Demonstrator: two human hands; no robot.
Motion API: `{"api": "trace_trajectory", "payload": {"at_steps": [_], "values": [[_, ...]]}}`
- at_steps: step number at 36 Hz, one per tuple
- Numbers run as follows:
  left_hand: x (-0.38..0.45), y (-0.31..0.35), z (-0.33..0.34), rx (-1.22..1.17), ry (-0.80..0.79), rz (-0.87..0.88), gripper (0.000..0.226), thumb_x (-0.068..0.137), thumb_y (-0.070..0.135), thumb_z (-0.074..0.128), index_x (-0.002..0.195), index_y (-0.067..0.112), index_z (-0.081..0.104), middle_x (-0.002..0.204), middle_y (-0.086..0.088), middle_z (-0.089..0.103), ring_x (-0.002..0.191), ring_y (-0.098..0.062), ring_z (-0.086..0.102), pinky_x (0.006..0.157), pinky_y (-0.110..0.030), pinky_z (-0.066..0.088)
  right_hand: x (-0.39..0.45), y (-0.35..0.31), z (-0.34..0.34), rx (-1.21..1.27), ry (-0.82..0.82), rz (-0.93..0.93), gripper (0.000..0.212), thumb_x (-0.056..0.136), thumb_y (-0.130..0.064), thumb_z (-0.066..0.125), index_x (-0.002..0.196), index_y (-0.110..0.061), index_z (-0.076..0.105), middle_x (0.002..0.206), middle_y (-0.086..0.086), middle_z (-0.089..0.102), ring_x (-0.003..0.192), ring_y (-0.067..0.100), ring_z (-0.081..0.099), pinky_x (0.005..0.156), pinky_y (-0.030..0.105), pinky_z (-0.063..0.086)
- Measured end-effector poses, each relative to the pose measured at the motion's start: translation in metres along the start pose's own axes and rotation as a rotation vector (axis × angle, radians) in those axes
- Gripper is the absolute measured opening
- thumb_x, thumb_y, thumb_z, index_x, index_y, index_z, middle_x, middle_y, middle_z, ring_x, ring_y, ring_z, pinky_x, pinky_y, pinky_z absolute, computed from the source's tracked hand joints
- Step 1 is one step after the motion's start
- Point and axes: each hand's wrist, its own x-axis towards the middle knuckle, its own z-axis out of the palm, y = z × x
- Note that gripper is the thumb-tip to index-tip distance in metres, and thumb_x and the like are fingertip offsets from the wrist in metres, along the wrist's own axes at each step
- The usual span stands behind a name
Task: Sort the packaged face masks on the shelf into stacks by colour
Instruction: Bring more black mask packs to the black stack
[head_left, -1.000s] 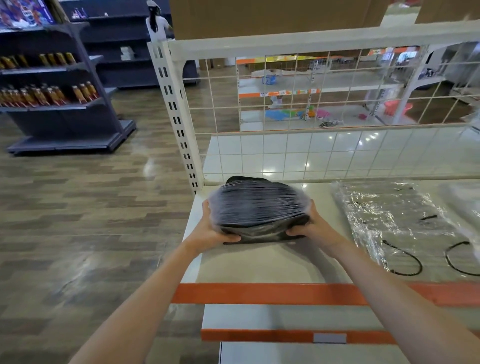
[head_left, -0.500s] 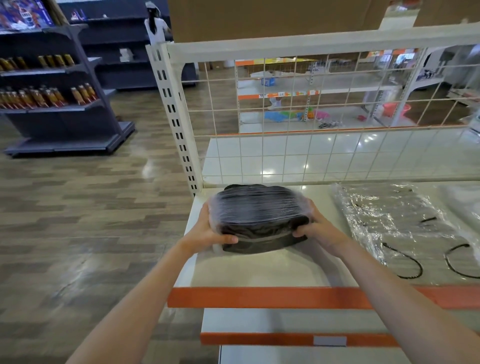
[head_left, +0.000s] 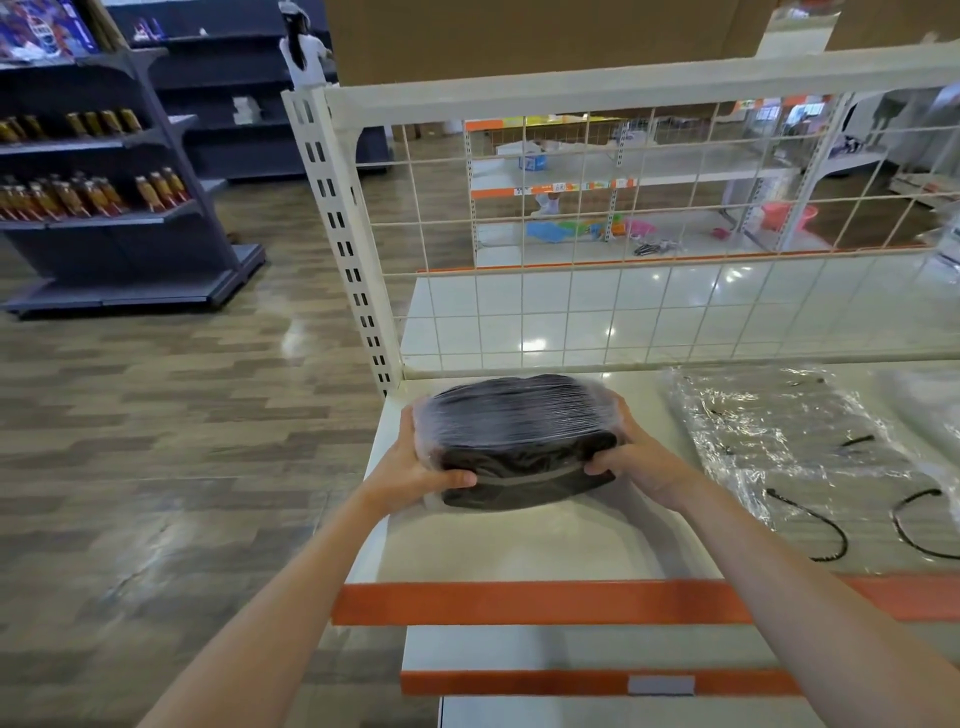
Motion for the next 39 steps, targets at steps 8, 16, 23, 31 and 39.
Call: {"api": "trace_trajectory", "payload": {"at_steps": [8,16,23,31,39], "values": [[0.004,0.001,0.0,-0.09,0.001,-0.016,0.113,0.045,0.038,0.094,0.137,0.01,0.035,0.131,-0.006,0.05,0.121,-0.01,0.052,0.095,-0.025,0.049,0.004,-0.001,0.003,0.039,0.017,-0.034,0.084,0.057,0.012,0.056,0.121,-0.04,0.041,0.09,0.005,0.056,0.085,0.018,0.051,0.069,0.027,0.041],[-0.003,-0.008,0.003,-0.207,0.02,-0.027,0.132,0.034,0.043,0.095,0.138,0.029,0.014,0.139,-0.005,0.039,0.125,-0.014,0.049,0.103,-0.038,0.045,-0.001,0.0,-0.004,0.062,-0.03,-0.002,0.105,0.055,0.009,0.056,0.139,-0.043,0.024,0.13,0.001,0.049,0.116,0.023,0.051,0.095,0.041,0.045],[-0.002,-0.01,0.006,-0.204,-0.034,-0.049,0.143,0.033,0.038,0.096,0.142,0.027,0.004,0.134,0.0,0.043,0.124,-0.006,0.047,0.104,-0.034,0.044,-0.002,0.003,-0.006,0.021,-0.054,0.04,0.11,0.055,0.007,0.06,0.142,-0.042,0.015,0.129,-0.001,0.047,0.118,0.021,0.05,0.099,0.04,0.043],[0.004,-0.013,0.0,-0.067,-0.023,-0.081,0.117,0.041,0.036,0.096,0.136,0.025,0.03,0.135,-0.008,0.044,0.129,-0.02,0.045,0.104,-0.044,0.043,-0.001,0.001,-0.001,-0.035,-0.008,-0.027,0.093,0.048,0.003,0.066,0.129,-0.03,0.035,0.131,-0.001,0.038,0.121,0.014,0.04,0.086,0.021,0.04],[0.009,-0.007,0.001,-0.072,-0.031,-0.073,0.114,0.044,0.027,0.096,0.138,0.01,0.033,0.13,-0.008,0.053,0.12,-0.011,0.054,0.102,-0.033,0.046,0.0,0.001,0.001,-0.068,0.017,-0.056,0.09,0.046,0.002,0.065,0.126,-0.024,0.035,0.128,0.004,0.042,0.12,0.017,0.041,0.088,0.024,0.042]]}}
